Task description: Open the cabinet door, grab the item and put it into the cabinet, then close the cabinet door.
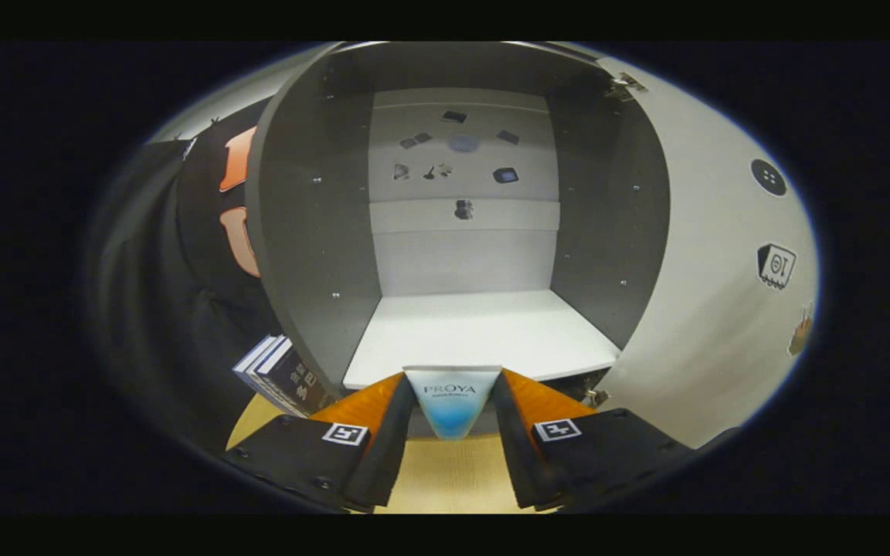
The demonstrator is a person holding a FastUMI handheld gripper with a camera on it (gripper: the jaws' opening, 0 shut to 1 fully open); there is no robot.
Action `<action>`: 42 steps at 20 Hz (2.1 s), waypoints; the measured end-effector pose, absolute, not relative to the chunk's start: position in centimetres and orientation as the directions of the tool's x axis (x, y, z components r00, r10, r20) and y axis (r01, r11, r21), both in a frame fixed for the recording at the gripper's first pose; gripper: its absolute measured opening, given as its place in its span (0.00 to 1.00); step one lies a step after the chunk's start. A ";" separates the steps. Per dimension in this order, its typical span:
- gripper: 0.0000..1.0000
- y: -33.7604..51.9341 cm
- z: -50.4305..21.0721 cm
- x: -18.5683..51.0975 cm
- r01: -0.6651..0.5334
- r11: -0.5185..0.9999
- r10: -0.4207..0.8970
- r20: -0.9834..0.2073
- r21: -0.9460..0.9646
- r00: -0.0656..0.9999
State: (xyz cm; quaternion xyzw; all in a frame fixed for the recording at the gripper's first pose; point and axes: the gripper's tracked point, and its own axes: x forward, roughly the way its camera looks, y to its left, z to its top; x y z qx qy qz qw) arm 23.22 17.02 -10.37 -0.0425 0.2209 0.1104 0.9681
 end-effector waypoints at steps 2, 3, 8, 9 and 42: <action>0.64 17.1 -9.5 25.7 -0.226 0.973 0.183 -0.436 -0.049 0.881; 0.64 17.2 -9.5 27.1 -0.220 0.974 0.173 -0.438 -0.059 0.882; 0.64 16.4 -10.3 31.9 -0.193 0.975 0.122 -0.468 -0.107 0.875; 0.64 16.2 -10.7 32.6 -0.189 0.975 0.113 -0.478 -0.114 0.871; 0.98 6.9 -3.3 -0.4 -0.138 0.986 0.130 -0.097 -0.090 0.987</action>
